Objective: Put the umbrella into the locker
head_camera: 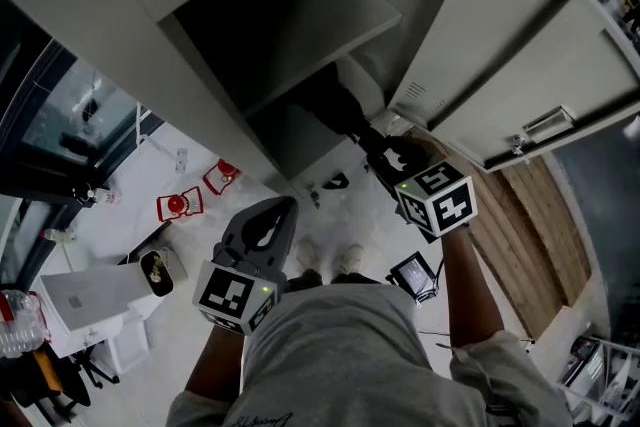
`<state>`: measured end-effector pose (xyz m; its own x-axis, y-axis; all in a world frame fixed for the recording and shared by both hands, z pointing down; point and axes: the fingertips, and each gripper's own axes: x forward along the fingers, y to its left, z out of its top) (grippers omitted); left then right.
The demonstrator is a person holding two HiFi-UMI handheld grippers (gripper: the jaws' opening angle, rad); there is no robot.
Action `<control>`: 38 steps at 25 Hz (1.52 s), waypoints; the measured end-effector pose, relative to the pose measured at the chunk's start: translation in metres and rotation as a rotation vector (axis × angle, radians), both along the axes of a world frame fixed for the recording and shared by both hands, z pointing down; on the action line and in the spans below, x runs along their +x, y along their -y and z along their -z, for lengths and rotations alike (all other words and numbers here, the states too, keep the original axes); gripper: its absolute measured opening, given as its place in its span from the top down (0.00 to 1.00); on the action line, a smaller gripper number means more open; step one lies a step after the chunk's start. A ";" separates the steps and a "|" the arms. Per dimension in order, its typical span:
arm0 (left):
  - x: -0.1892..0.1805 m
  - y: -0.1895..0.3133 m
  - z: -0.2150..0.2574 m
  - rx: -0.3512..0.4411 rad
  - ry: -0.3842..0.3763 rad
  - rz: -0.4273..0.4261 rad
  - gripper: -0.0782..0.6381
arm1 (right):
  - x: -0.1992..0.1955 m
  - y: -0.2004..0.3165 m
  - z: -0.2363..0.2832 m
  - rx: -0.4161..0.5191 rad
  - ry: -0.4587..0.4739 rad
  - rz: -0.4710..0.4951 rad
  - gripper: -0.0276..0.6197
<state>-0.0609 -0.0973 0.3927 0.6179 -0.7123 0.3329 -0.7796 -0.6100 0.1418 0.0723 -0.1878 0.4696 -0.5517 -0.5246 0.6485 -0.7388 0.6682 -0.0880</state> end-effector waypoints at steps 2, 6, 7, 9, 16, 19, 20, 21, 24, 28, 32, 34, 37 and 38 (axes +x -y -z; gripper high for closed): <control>-0.001 0.000 0.000 0.001 -0.001 0.004 0.86 | -0.002 0.006 0.003 0.008 0.001 -0.001 0.67; -0.009 0.001 0.000 -0.001 -0.001 0.022 0.86 | -0.007 0.017 0.006 0.022 0.001 0.013 0.67; -0.011 0.001 0.000 -0.001 -0.001 0.027 0.86 | -0.008 0.019 0.006 0.022 -0.001 0.016 0.67; -0.015 0.001 -0.001 -0.002 -0.001 0.037 0.86 | -0.011 0.024 0.006 0.023 -0.005 0.019 0.67; -0.028 0.000 -0.003 -0.007 0.000 0.067 0.86 | -0.020 0.040 0.005 0.026 -0.014 0.030 0.67; -0.031 0.001 -0.003 -0.009 0.001 0.077 0.86 | -0.024 0.047 0.004 0.025 -0.015 0.035 0.67; -0.032 0.001 -0.003 -0.009 0.001 0.079 0.86 | -0.025 0.049 0.004 0.025 -0.016 0.037 0.67; -0.033 0.001 -0.003 -0.010 0.002 0.082 0.86 | -0.026 0.051 0.003 0.023 -0.017 0.038 0.67; -0.036 0.001 -0.004 -0.012 0.002 0.087 0.86 | -0.029 0.057 -0.001 0.016 -0.022 0.037 0.67; -0.038 0.002 -0.004 -0.012 0.002 0.093 0.86 | -0.034 0.067 0.000 0.020 -0.021 0.031 0.67; -0.041 0.002 -0.004 -0.014 0.003 0.100 0.86 | -0.039 0.073 -0.005 0.011 -0.026 0.033 0.67; -0.043 0.003 -0.004 -0.015 0.004 0.103 0.86 | -0.041 0.076 -0.006 0.010 -0.029 0.034 0.67; -0.045 0.004 -0.004 -0.017 0.006 0.109 0.86 | -0.042 0.080 -0.006 0.009 -0.033 0.036 0.67; -0.046 0.004 -0.004 -0.017 0.007 0.110 0.86 | -0.043 0.080 -0.007 0.009 -0.034 0.037 0.67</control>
<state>-0.1071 -0.1010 0.3962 0.5337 -0.7703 0.3491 -0.8429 -0.5179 0.1459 0.0293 -0.2679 0.4762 -0.5482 -0.5103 0.6626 -0.7161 0.6957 -0.0566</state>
